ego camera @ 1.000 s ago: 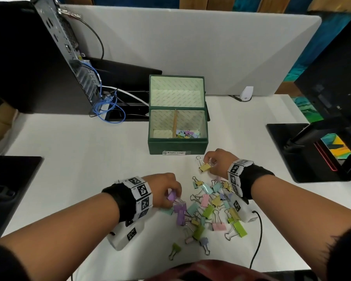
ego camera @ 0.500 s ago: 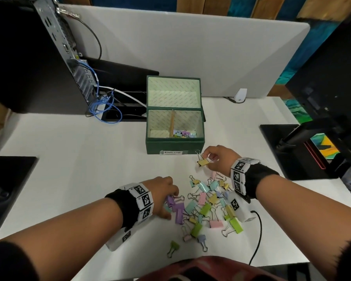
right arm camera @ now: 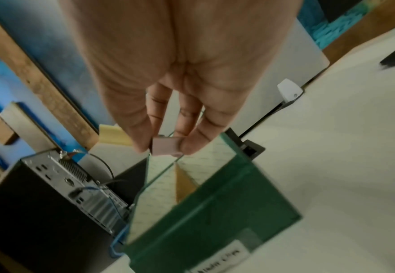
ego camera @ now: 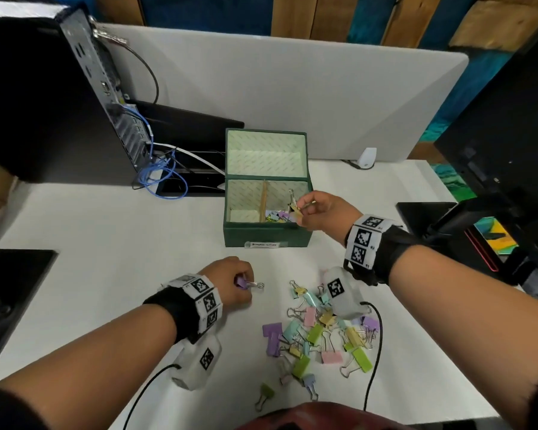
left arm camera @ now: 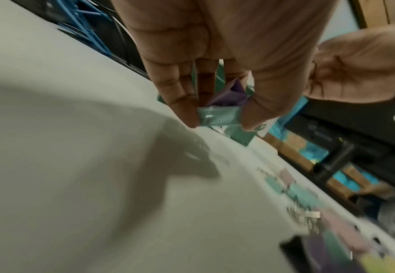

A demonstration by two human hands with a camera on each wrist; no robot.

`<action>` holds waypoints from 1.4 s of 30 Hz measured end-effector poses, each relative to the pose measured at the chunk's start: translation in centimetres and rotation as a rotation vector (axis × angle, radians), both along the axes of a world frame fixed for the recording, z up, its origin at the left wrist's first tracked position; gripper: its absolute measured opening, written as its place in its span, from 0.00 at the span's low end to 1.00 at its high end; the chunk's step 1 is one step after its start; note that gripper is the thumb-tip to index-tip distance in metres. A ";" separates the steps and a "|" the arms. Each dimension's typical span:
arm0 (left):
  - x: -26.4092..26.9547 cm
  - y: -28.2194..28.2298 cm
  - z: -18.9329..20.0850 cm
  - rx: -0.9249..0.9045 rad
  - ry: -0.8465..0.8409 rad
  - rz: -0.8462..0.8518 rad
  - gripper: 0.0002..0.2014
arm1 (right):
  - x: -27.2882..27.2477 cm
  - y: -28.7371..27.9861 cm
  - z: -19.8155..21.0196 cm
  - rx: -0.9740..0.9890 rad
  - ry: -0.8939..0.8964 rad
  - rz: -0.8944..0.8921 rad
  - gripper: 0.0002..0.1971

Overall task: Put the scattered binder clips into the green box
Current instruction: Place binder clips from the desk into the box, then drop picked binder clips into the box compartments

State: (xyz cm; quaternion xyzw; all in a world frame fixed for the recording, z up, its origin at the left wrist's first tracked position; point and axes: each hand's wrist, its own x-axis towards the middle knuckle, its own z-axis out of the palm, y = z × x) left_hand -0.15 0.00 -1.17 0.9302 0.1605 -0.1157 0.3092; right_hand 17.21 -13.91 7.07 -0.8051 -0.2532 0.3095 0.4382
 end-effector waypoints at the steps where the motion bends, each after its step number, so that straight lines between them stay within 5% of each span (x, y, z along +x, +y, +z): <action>1: -0.1 0.5 0.4 -0.044 -0.033 0.057 0.09 | 0.1 0.8 0.5 0.009 0.039 -0.008 0.16; 9: -0.5 4.1 4.4 -0.424 -0.244 0.504 0.08 | -0.1 8.0 1.6 -0.284 0.222 0.032 0.08; 12: 0.1 5.1 5.3 -0.505 -0.301 0.614 0.06 | 0.2 10.2 0.2 -0.224 0.325 -0.088 0.09; 15: 1.5 5.9 5.8 -0.574 -0.316 0.669 0.06 | 0.5 10.7 -1.0 -0.194 0.235 -0.178 0.06; 17: 2.8 6.2 6.1 -0.598 -0.321 0.673 0.07 | 0.3 9.8 -0.8 -0.202 0.075 -0.025 0.15; 19: 4.1 6.3 6.3 -0.577 -0.336 0.660 0.06 | -0.1 8.8 -0.5 -0.124 0.205 -0.058 0.16; 23: 6.4 6.3 6.6 -0.494 -0.361 0.649 0.02 | 0.7 5.6 -1.3 -0.052 0.152 -0.007 0.12; 30: 8.1 5.2 6.7 -0.109 -0.265 0.484 0.14 | 0.9 -2.6 -2.5 -0.155 -0.061 -0.008 0.13; 36: 6.3 2.4 6.7 0.043 -0.257 0.190 0.10 | 0.5 -7.7 -5.4 -0.507 -0.286 0.183 0.13; 42: 2.8 -1.8 4.2 0.041 0.127 -0.270 0.17 | -1.4 -8.3 -7.1 -0.724 -0.359 0.445 0.26</action>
